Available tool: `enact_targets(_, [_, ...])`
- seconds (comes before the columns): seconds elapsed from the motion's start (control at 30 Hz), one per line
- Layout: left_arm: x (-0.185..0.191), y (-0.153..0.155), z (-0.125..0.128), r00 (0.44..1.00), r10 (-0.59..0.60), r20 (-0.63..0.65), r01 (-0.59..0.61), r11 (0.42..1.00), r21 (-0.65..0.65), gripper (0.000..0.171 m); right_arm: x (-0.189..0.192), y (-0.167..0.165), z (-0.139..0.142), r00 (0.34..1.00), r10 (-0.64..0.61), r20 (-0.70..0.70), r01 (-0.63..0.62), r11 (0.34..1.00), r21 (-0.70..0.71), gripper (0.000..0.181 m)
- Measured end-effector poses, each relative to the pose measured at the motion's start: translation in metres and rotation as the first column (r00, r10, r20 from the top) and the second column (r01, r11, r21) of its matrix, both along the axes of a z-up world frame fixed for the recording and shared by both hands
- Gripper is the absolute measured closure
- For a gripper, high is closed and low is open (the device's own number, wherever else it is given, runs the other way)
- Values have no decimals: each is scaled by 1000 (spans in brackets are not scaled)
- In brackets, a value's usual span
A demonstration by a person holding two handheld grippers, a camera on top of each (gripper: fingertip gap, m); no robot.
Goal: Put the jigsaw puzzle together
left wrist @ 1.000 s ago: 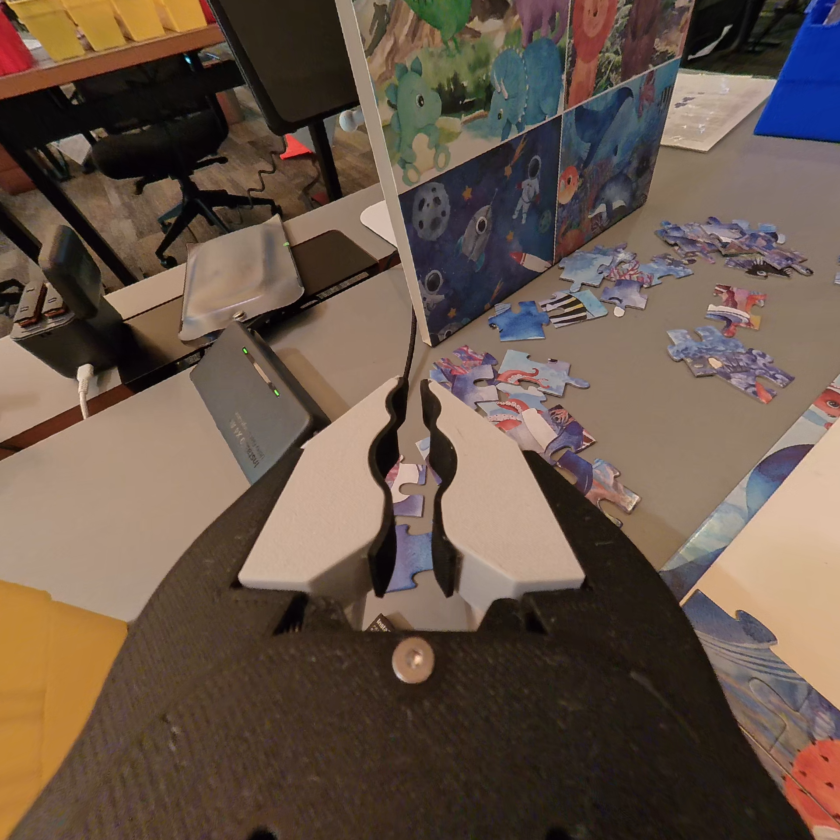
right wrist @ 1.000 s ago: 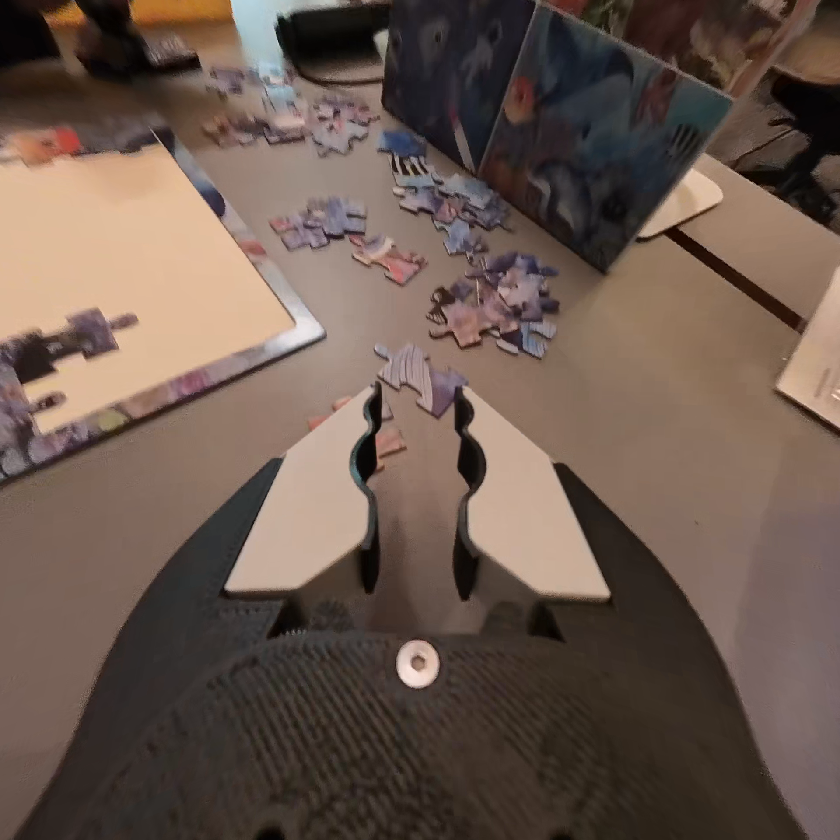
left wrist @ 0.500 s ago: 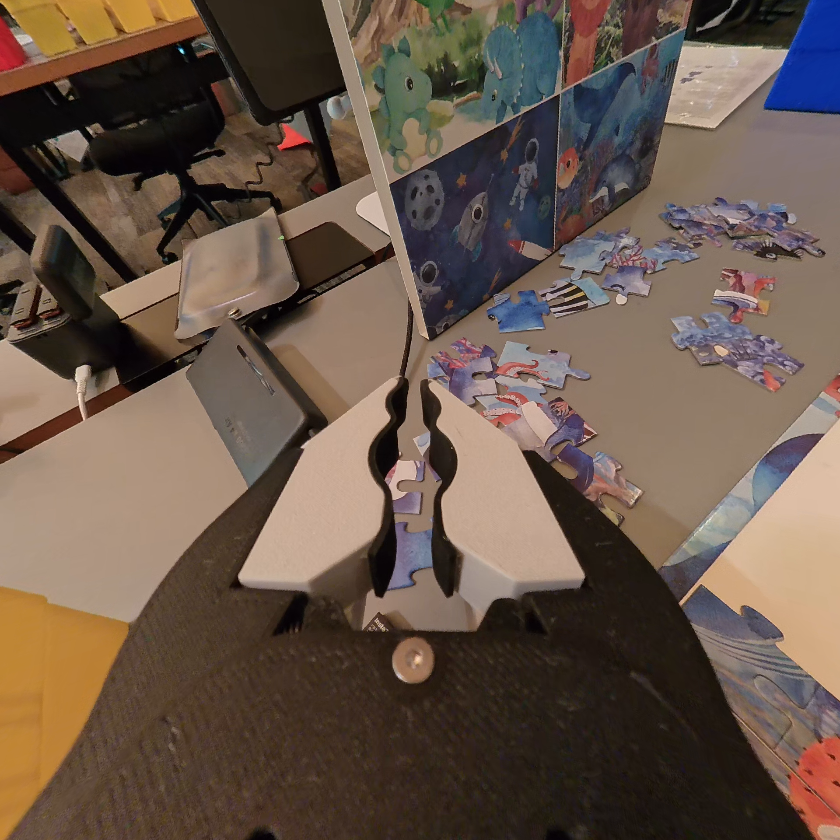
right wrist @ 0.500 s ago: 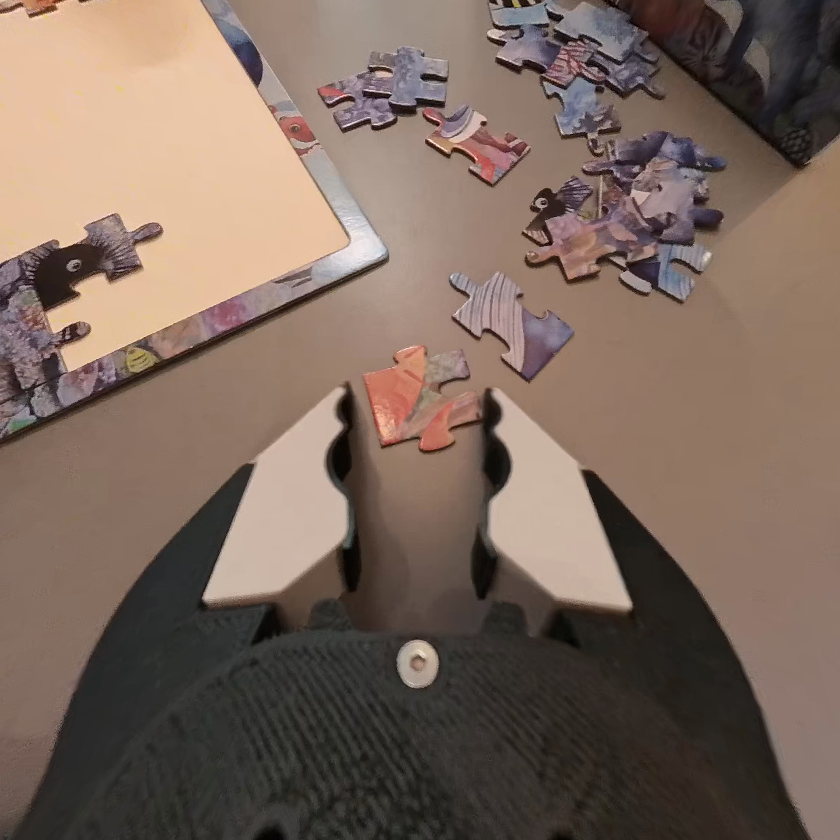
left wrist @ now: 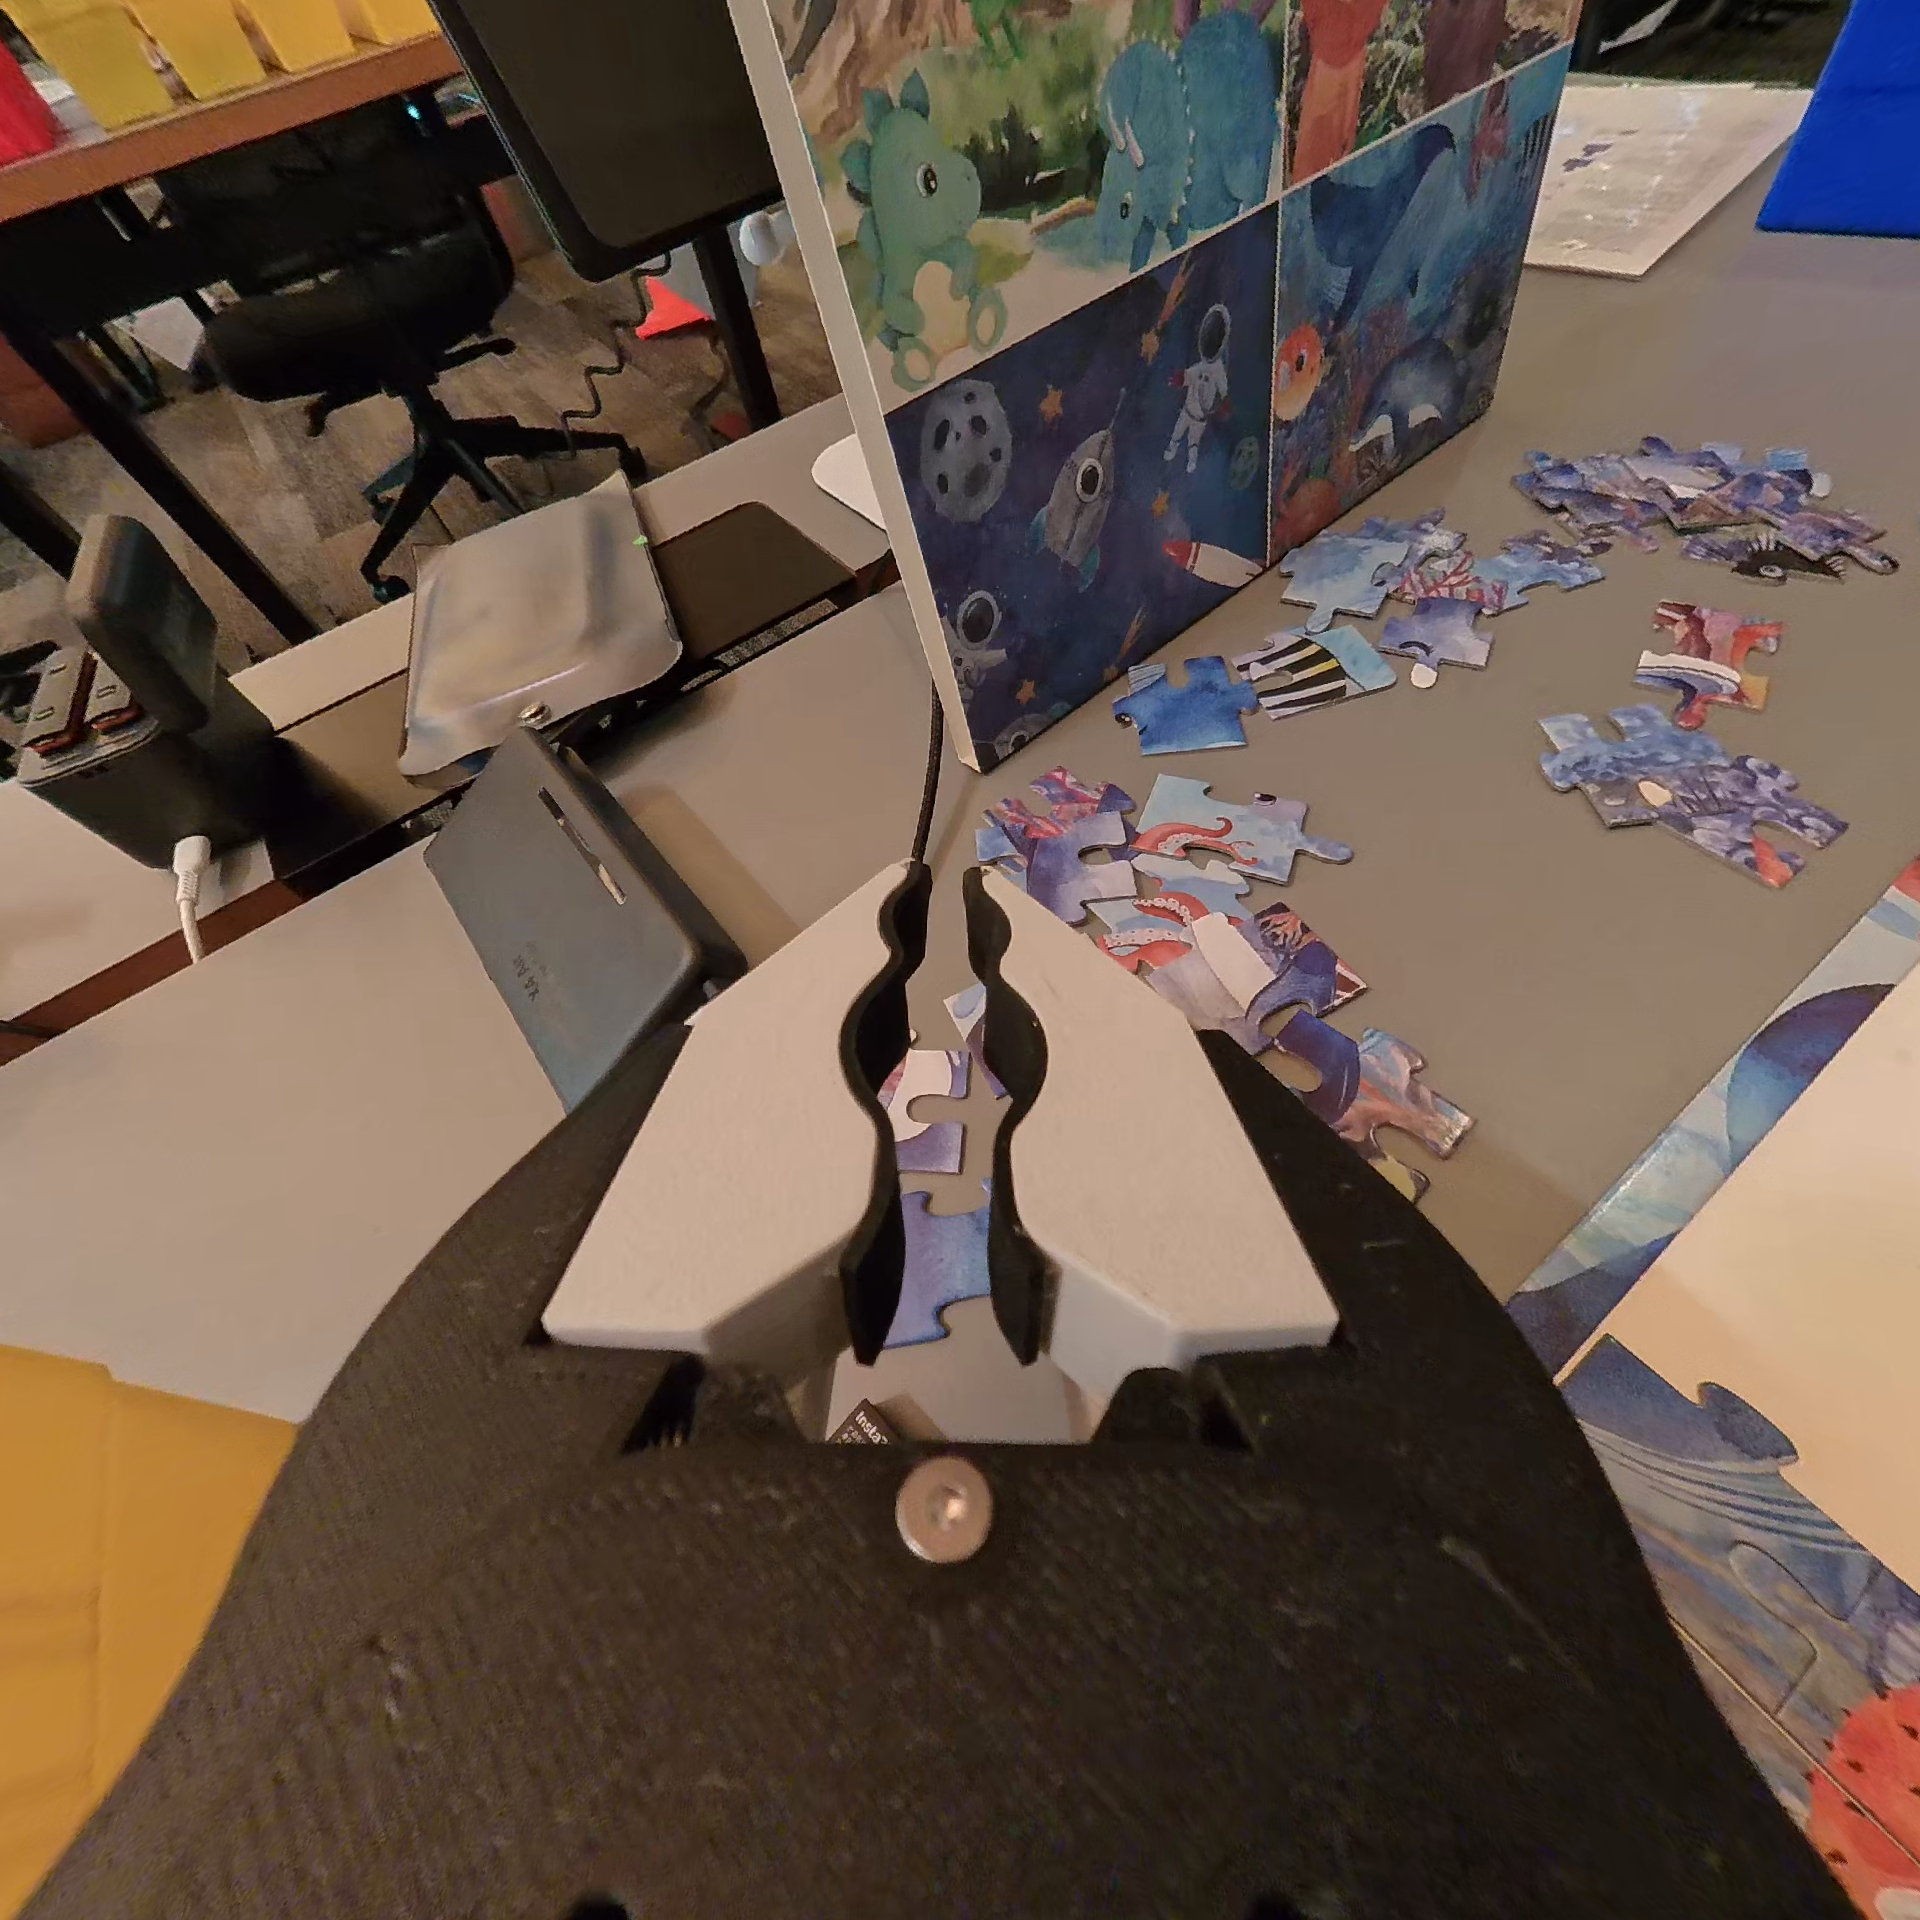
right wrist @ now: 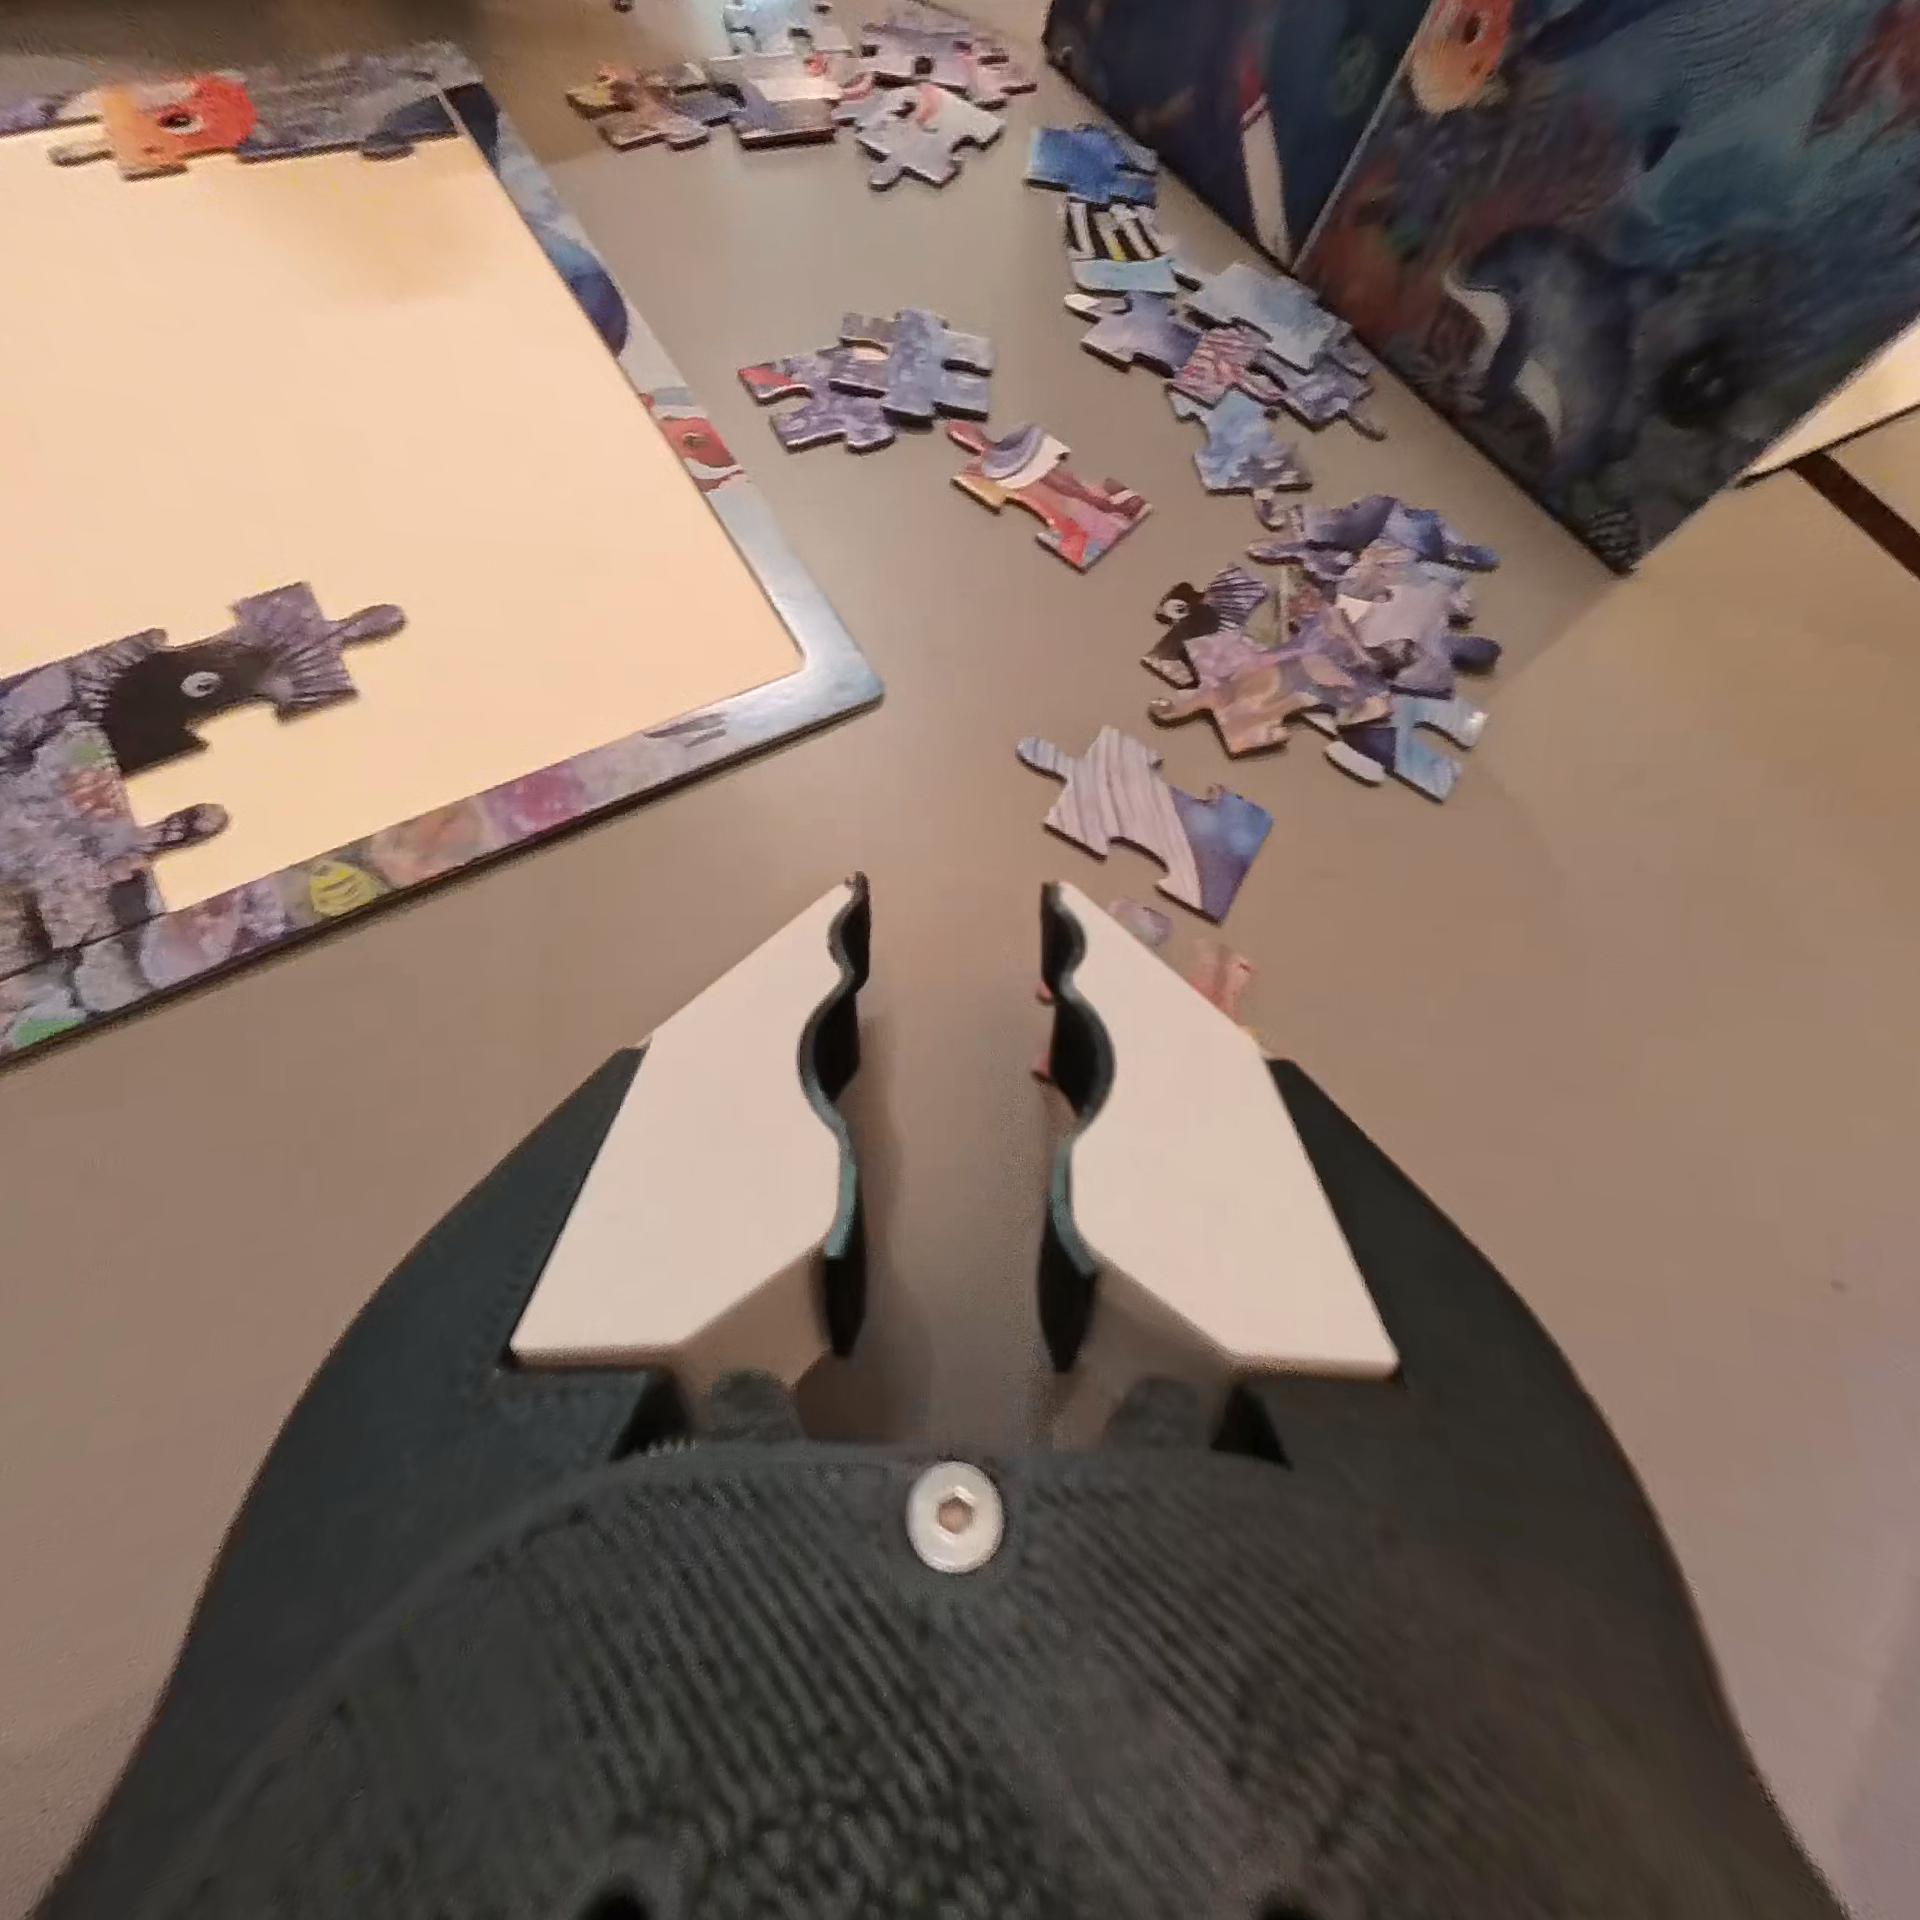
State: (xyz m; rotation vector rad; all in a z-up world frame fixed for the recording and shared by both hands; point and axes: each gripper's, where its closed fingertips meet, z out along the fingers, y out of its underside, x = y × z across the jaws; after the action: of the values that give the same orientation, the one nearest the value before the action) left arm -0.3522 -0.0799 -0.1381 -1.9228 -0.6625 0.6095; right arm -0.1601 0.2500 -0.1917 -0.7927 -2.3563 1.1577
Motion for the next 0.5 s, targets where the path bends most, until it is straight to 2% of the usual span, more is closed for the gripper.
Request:
enact_targets(0.13, [0, 0, 0, 1000, 0, 1, 0, 1000, 4, 167, -17, 25, -7, 994, -112, 3, 112, 993, 26, 124])
enact_targets(0.3, [0, 0, 1, 1000, 1, 1, -1, 1000, 9, 167, -19, 38, -22, 962, -224, 157, 225, 974, 11, 107])
enact_targets(0.37, [0, -1, 2, 1000, 1, 1, -1, 1000, 14, 167, -10, 28, -20, 959, -198, 203, 209, 977, -34, 112])
enact_targets(0.43, [0, -1, 2, 1000, 1, 3, -1, 1000, 21, 167, 10, 5, -16, 960, -66, 272, 100, 989, -111, 135])
enact_targets(0.5, [0, -1, 2, 1000, 0, 5, 0, 1000, 25, 167, 18, -8, -11, 964, 0, 265, 45, 986, -163, 134])
